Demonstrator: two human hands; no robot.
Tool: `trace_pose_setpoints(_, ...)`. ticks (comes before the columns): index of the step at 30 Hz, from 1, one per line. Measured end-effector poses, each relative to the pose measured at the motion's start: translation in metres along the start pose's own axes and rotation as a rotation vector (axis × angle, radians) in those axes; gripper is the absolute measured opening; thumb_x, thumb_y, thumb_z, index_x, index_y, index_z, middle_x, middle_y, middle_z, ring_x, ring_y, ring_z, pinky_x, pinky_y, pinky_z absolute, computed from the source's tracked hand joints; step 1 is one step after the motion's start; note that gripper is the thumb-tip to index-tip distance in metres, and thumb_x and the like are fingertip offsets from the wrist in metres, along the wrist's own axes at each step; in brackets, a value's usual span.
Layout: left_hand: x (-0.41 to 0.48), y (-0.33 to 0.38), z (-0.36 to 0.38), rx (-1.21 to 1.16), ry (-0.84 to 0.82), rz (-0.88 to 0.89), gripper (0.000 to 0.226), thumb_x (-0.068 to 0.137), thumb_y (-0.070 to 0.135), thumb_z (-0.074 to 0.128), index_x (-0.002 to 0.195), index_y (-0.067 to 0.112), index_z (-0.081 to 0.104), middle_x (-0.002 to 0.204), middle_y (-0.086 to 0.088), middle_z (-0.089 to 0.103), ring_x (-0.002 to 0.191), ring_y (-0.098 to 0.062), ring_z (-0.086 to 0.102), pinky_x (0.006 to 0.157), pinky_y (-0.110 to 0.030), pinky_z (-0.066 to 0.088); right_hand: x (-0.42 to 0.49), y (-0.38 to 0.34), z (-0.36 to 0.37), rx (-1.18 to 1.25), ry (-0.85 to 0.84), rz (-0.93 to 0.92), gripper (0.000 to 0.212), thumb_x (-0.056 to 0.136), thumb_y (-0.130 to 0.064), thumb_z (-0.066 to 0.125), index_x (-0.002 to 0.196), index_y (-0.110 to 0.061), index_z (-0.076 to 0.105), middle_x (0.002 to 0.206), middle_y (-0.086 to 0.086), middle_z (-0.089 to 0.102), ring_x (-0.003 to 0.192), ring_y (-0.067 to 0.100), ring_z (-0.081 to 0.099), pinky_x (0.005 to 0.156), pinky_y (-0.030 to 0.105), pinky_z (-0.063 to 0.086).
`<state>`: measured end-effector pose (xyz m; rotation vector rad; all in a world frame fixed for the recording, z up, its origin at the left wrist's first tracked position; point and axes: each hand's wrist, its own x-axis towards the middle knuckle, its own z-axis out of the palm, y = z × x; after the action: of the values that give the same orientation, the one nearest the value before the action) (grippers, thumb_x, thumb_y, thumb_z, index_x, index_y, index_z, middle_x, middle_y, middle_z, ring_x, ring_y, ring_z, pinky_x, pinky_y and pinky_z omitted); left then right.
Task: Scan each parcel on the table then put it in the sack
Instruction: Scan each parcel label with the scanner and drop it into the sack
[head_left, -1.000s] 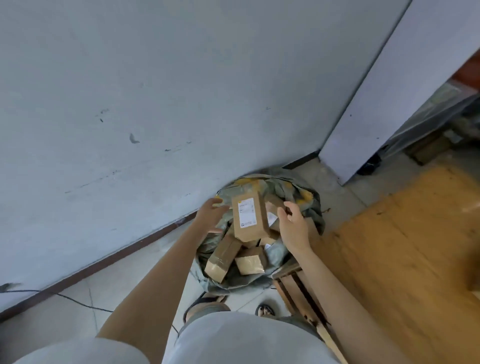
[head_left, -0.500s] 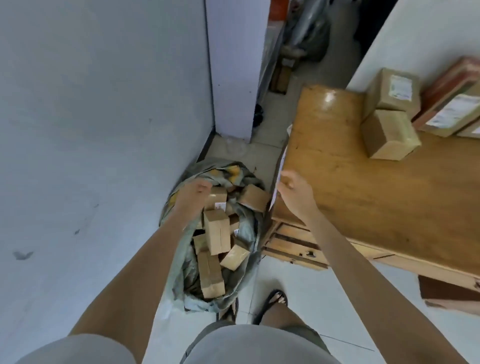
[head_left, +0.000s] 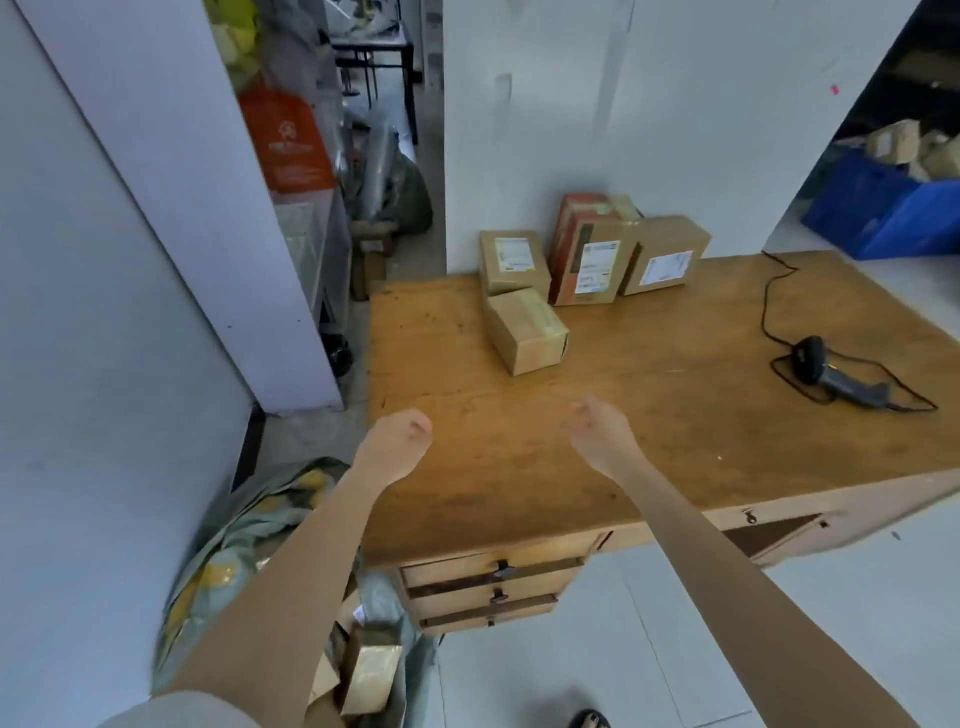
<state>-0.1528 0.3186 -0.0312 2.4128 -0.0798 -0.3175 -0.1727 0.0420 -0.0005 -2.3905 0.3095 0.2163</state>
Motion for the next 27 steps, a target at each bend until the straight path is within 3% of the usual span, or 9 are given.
trace_pose_setpoints(5, 0.043, 0.082, 0.047, 0.056, -0.054, 0.015, 0.028, 0.099, 0.027, 0.046, 0.122, 0.021, 0.059, 0.116, 0.000, 0.064, 0.101, -0.020, 0.062, 0.092, -0.042, 0.052, 0.037, 0.047, -0.058, -0.063, -0.013, -0.058, 0.042, 0.096, -0.027, 0.049, 0.136, -0.015, 0.045, 0.132, 0.006, 0.053, 0.094, 0.020, 0.059, 0.076, 0.033, 0.049)
trace_pose_setpoints(8, 0.063, 0.119, 0.069, 0.110, -0.041, 0.015, 0.031, 0.098, 0.028, 0.051, 0.128, 0.024, 0.055, 0.123, 0.000, 0.061, 0.109, -0.020, 0.059, 0.094, -0.043, 0.050, 0.059, 0.069, -0.083, -0.115, -0.021, -0.126, 0.041, 0.096, -0.029, 0.049, 0.136, -0.018, 0.046, 0.131, 0.006, 0.054, 0.105, 0.022, 0.056, 0.087, 0.036, 0.050)
trace_pose_setpoints(11, 0.078, 0.141, 0.086, 0.175, 0.013, -0.008, 0.038, 0.096, 0.027, 0.053, 0.134, 0.027, 0.050, 0.131, -0.003, 0.054, 0.118, -0.022, 0.053, 0.097, -0.042, 0.047, 0.084, 0.083, -0.096, -0.136, -0.055, -0.166, 0.039, 0.096, -0.026, 0.050, 0.134, -0.021, 0.047, 0.129, 0.005, 0.055, 0.106, 0.023, 0.057, 0.089, 0.038, 0.050)
trace_pose_setpoints(15, 0.097, 0.150, 0.097, 0.212, 0.039, -0.066, 0.048, 0.095, 0.028, 0.055, 0.141, 0.030, 0.042, 0.119, -0.007, 0.050, 0.101, -0.027, 0.056, 0.089, -0.045, 0.051, 0.119, 0.086, -0.099, -0.164, -0.124, -0.209, 0.043, 0.095, -0.023, 0.051, 0.137, -0.023, 0.044, 0.130, 0.007, 0.053, 0.112, 0.026, 0.055, 0.093, 0.040, 0.049)
trace_pose_setpoints(17, 0.113, 0.149, 0.099, 0.223, 0.056, -0.112, 0.054, 0.094, 0.027, 0.056, 0.144, 0.030, 0.036, 0.123, -0.011, 0.047, 0.098, -0.029, 0.057, 0.086, -0.044, 0.052, 0.138, 0.080, -0.097, -0.168, -0.154, -0.247, 0.047, 0.095, -0.024, 0.053, 0.140, -0.024, 0.041, 0.131, 0.008, 0.053, 0.115, 0.028, 0.054, 0.095, 0.042, 0.048)
trace_pose_setpoints(21, 0.154, 0.147, 0.100, 0.155, 0.026, -0.198, 0.070, 0.094, 0.026, 0.057, 0.152, 0.027, 0.018, 0.143, -0.019, 0.037, 0.116, -0.037, 0.053, 0.097, -0.049, 0.047, 0.181, 0.064, -0.093, -0.226, -0.219, -0.363, 0.054, 0.094, -0.025, 0.054, 0.144, -0.027, 0.034, 0.137, 0.009, 0.050, 0.124, 0.028, 0.048, 0.098, 0.041, 0.045)
trace_pose_setpoints(27, 0.202, 0.151, 0.104, 0.043, 0.011, -0.192, 0.082, 0.090, 0.018, 0.062, 0.154, 0.015, 0.010, 0.146, -0.015, 0.040, 0.127, -0.032, 0.046, 0.100, -0.041, 0.044, 0.234, 0.051, -0.084, -0.287, -0.388, -0.430, 0.065, 0.094, -0.022, 0.055, 0.150, -0.025, 0.023, 0.147, 0.010, 0.042, 0.134, 0.030, 0.040, 0.108, 0.040, 0.037)
